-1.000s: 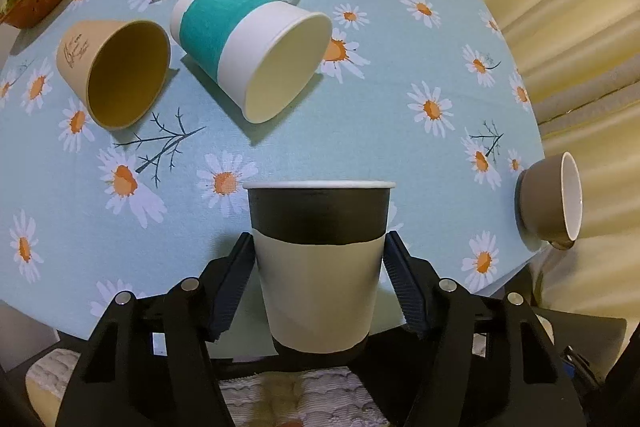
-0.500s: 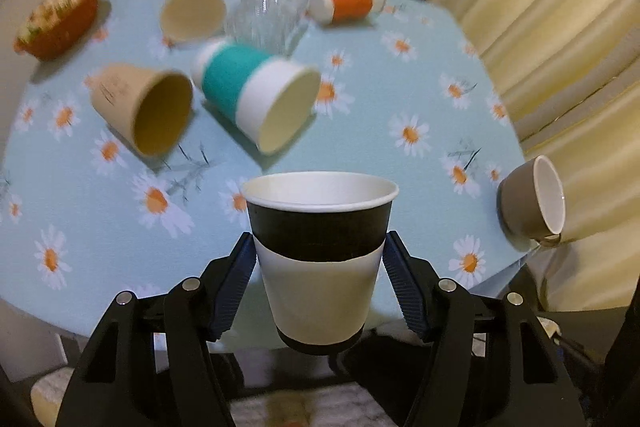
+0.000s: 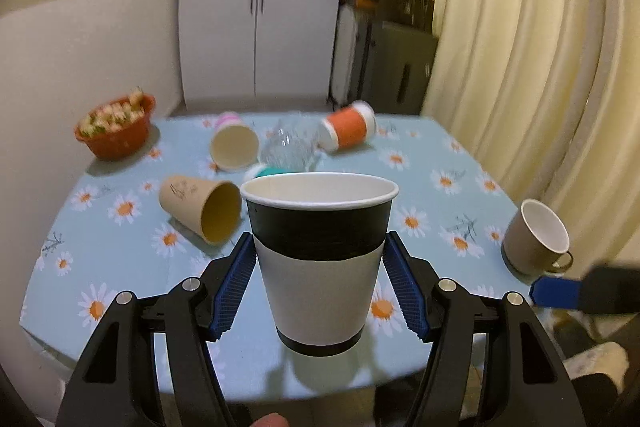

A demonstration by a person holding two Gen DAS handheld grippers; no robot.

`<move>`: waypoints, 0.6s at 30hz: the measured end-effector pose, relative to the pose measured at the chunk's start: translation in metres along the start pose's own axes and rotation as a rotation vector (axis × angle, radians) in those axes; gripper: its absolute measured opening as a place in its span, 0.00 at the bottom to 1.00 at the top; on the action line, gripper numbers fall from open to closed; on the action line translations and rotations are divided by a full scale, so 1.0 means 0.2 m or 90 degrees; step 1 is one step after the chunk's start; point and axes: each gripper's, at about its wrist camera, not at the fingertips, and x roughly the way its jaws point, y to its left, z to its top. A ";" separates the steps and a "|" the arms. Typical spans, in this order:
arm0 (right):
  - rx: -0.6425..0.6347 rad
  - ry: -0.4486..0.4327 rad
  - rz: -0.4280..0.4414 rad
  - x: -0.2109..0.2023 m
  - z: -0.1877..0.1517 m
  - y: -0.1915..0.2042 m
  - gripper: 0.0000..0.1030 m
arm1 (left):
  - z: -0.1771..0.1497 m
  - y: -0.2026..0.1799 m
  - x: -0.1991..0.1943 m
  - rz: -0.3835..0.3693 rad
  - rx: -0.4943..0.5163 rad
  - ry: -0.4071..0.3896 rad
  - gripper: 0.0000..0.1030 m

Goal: Flip cup upright
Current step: 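Lower the upright black-and-white cup onto the tablecloth with the left tool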

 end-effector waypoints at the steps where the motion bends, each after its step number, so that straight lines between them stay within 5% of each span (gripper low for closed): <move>1: -0.001 -0.004 0.000 0.00 0.00 0.00 0.67 | -0.02 0.00 -0.01 0.003 0.000 -0.018 0.62; 6: 0.008 -0.013 0.006 0.01 0.00 -0.04 0.67 | -0.10 -0.01 0.00 0.028 -0.004 -0.096 0.62; 18: 0.035 0.017 -0.012 0.11 -0.05 -0.16 0.67 | -0.28 0.00 0.09 0.079 -0.017 -0.192 0.62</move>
